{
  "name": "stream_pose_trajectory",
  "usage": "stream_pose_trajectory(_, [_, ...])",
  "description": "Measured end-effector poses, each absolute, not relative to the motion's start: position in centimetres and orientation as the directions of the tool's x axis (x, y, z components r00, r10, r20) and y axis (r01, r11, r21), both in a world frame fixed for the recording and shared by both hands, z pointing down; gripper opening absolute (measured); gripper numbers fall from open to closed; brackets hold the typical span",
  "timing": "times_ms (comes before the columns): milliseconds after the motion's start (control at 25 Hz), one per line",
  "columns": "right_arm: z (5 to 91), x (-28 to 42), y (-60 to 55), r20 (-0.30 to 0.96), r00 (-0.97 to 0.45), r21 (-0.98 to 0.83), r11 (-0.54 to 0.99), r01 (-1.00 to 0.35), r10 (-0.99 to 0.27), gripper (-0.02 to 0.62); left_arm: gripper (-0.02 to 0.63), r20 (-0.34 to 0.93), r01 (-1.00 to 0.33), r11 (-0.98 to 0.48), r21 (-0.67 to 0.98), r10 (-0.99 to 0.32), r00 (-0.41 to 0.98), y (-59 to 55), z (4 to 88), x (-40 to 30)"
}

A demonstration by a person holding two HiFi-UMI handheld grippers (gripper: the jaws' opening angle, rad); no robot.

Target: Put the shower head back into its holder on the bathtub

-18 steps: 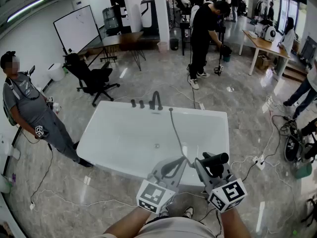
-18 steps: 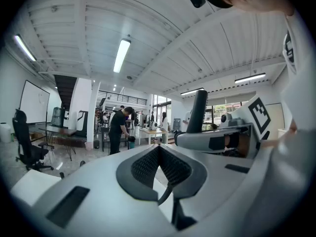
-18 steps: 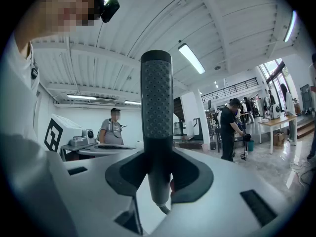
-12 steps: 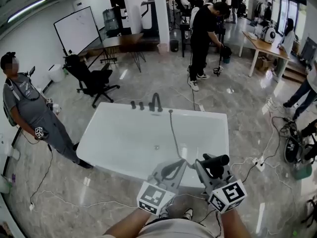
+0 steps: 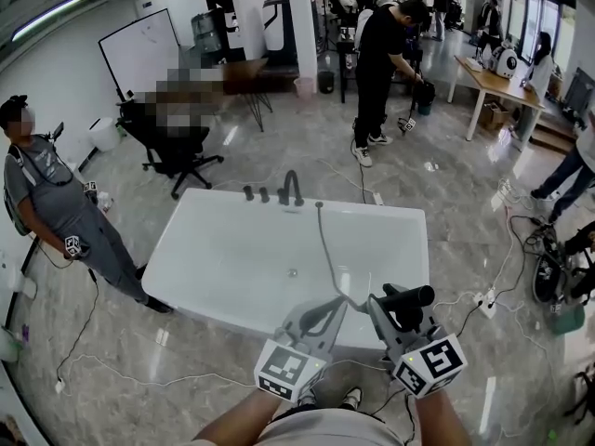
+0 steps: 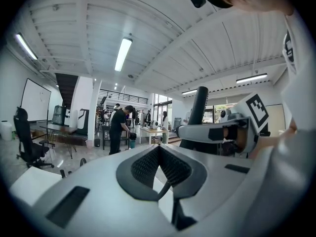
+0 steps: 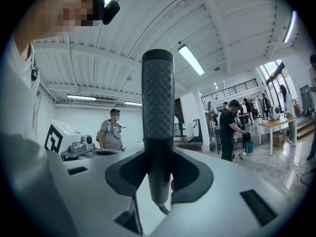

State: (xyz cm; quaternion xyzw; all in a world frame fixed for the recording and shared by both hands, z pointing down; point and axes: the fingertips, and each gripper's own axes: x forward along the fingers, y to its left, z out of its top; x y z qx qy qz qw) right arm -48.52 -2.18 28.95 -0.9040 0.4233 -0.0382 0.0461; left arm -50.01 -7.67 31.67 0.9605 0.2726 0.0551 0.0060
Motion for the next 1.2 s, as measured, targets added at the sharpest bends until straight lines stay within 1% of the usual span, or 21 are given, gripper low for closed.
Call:
stream_pose_trajectory(240, [27.5,-48.1,-0.9,0.004,0.655,-0.079,-0.653,-0.753,-0.756,0.132,0.005,0.116,0.509,-0.859,0.053,0.511,0.852,-7.9,33.2,-49.7])
stream_pose_trajectory(600, [27.0,-46.9,0.9,-0.015,0.667,-0.085,-0.663,-0.743,-0.745,0.132,0.005,0.119,0.524,-0.850,0.054,0.526,0.842,-6.6,34.0,-49.3])
stream_pose_trajectory(920, [26.0,-44.8,5.3,-0.039,0.662,-0.082,-0.657,-0.749,-0.749,0.132,0.005,0.133,0.519,-0.854,0.026,0.518,0.845,-2.1,34.4,-47.4])
stream_pose_trajectory(1200, [25.5,-43.0,9.2,-0.062,0.698,-0.095,-0.692,-0.716,-0.714,0.132,0.005,0.154,0.545,-0.837,0.036,0.544,0.825,0.9,35.8,-46.1])
